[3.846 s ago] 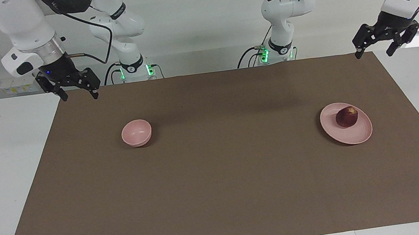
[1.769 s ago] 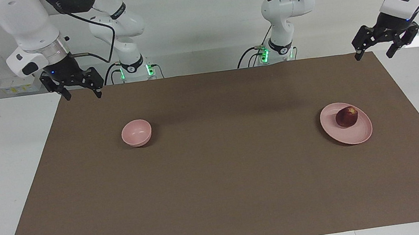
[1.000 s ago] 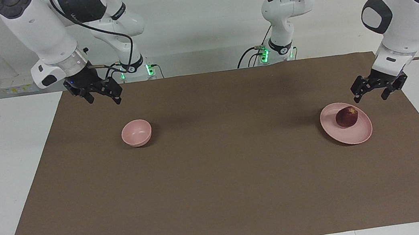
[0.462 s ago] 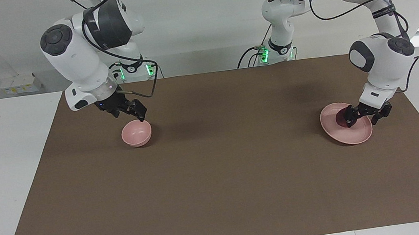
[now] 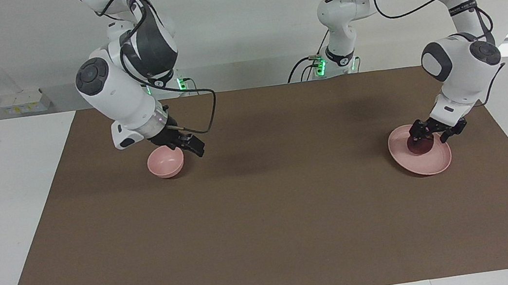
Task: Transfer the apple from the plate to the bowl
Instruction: 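Lower the left gripper onto the apple on the plate and grasp it, then carry the apple with the left gripper while the right gripper approaches it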
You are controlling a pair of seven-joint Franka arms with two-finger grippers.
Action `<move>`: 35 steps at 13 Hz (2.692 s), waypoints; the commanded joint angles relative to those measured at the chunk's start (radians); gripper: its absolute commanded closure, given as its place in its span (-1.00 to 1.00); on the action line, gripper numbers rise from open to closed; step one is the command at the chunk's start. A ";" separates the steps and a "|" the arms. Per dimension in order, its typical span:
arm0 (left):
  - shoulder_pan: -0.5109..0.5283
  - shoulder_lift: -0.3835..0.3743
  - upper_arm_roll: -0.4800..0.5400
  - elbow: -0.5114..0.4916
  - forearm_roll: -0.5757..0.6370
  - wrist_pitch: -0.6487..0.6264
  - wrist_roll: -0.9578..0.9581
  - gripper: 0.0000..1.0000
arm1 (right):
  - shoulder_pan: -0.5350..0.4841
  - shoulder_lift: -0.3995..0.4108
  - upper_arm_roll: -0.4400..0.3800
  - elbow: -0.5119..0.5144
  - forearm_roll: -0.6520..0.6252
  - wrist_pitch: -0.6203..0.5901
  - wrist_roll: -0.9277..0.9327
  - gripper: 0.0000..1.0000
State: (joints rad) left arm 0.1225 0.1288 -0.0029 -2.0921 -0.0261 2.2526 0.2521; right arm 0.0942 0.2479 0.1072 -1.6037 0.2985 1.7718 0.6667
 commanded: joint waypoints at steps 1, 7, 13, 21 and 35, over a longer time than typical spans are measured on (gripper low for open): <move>0.000 -0.046 -0.002 -0.048 -0.017 -0.022 0.009 0.61 | 0.007 0.028 0.000 -0.013 0.088 0.050 0.051 -1.00; 0.002 -0.048 0.000 -0.045 -0.017 -0.024 0.016 1.00 | 0.074 0.053 0.002 -0.025 0.234 0.142 0.180 -1.00; -0.017 -0.095 -0.008 0.087 -0.078 -0.161 0.021 1.00 | 0.117 0.051 0.000 -0.032 0.292 0.192 0.274 -1.00; -0.052 -0.117 -0.178 0.139 -0.594 -0.176 -0.118 1.00 | 0.127 0.051 0.000 -0.042 0.338 0.195 0.307 -1.00; -0.210 -0.112 -0.364 0.133 -0.641 0.110 -0.490 1.00 | 0.277 0.134 0.000 0.002 0.436 0.458 0.510 -1.00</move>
State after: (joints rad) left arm -0.0605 0.0216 -0.3788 -1.9564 -0.6543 2.3475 -0.2230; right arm 0.3416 0.3573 0.1061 -1.6243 0.7094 2.1888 1.1375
